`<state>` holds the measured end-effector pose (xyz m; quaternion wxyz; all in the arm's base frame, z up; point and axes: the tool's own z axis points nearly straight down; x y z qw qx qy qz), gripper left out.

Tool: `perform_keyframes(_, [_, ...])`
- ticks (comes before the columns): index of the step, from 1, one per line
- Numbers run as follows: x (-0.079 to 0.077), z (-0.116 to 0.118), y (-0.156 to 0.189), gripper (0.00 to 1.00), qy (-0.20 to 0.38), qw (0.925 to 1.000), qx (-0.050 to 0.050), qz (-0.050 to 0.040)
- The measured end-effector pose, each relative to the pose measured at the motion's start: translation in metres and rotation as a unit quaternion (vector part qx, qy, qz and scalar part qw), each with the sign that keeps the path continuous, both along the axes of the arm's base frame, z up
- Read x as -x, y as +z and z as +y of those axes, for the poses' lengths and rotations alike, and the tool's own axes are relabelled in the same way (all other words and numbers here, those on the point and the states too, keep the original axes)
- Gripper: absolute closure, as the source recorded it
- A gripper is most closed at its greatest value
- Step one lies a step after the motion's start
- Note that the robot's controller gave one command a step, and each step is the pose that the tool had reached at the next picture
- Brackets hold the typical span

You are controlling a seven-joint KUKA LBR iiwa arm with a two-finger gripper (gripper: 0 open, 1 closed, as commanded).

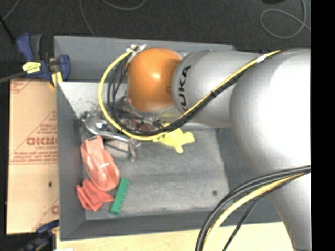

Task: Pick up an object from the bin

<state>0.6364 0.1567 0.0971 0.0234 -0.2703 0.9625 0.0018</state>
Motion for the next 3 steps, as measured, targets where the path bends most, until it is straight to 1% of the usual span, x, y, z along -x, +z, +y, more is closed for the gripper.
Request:
perform_keyframes(1, [-0.002, 0.002, -0.005, 0.00, 0.003, 1.0000, -0.002, -0.0038])
perform_keyframes(2, [-0.006, -0.004, 0.016, 0.00, 0.036, 0.9993, 0.001, -0.0059])
perform_keyframes(3, [-0.005, -0.001, 0.019, 0.00, 0.034, 0.9994, -0.001, -0.0048])
